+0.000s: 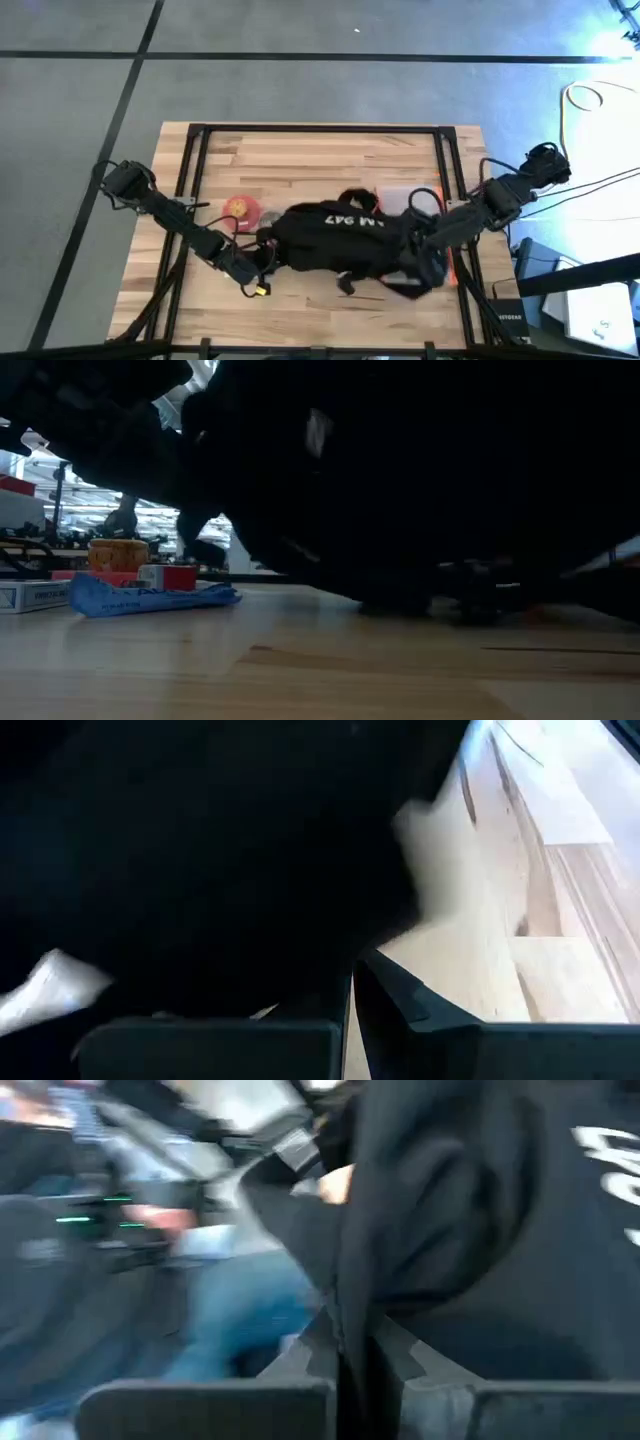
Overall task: Unpack backpack
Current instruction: Move the black backpack to the center of the table
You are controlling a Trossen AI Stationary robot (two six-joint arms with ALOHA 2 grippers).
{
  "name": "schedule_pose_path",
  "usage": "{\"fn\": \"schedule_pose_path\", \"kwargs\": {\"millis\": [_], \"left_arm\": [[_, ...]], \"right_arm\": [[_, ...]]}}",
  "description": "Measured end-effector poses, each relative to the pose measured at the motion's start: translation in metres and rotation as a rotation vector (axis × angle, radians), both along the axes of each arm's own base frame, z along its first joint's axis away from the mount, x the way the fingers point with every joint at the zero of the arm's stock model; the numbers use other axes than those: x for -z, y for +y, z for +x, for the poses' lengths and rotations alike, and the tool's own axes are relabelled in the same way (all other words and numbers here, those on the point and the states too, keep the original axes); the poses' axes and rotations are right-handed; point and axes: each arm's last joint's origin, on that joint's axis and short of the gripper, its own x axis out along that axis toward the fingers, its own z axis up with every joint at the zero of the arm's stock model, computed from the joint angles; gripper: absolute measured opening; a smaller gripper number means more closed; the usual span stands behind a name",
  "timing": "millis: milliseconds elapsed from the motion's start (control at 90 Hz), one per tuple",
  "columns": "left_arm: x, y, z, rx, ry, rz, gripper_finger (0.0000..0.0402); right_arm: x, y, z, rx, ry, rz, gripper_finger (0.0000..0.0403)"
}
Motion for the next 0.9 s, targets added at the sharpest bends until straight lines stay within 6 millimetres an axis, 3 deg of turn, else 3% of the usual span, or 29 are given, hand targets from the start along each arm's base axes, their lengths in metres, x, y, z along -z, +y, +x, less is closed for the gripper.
{"fn": "schedule_pose_path", "kwargs": {"millis": [167, 400, 589, 756, 900], "left_arm": [[0.0, 0.001, 0.001, -0.004, -0.004, 0.001, 0.0], [0.0, 0.001, 0.001, -0.002, -0.002, 0.005, 0.0], [0.0, 0.001, 0.001, -0.002, -0.002, 0.005, 0.0], [0.0, 0.001, 0.001, 0.002, -0.001, 0.012, 0.0], [0.0, 0.001, 0.001, 0.003, -0.004, 0.012, 0.0]], "right_arm": [[-0.004, 0.015, -0.008, -0.083, -0.018, 0.055, 0.0], [0.003, 0.014, -0.012, -0.036, 0.023, -0.026, 0.0], [0.024, 0.002, -0.019, 0.096, 0.168, -0.267, 0.0], [0.052, 0.004, -0.016, 0.118, 0.229, -0.32, 0.0], [0.09, 0.003, -0.01, 0.155, 0.312, -0.309, 0.0]]}}
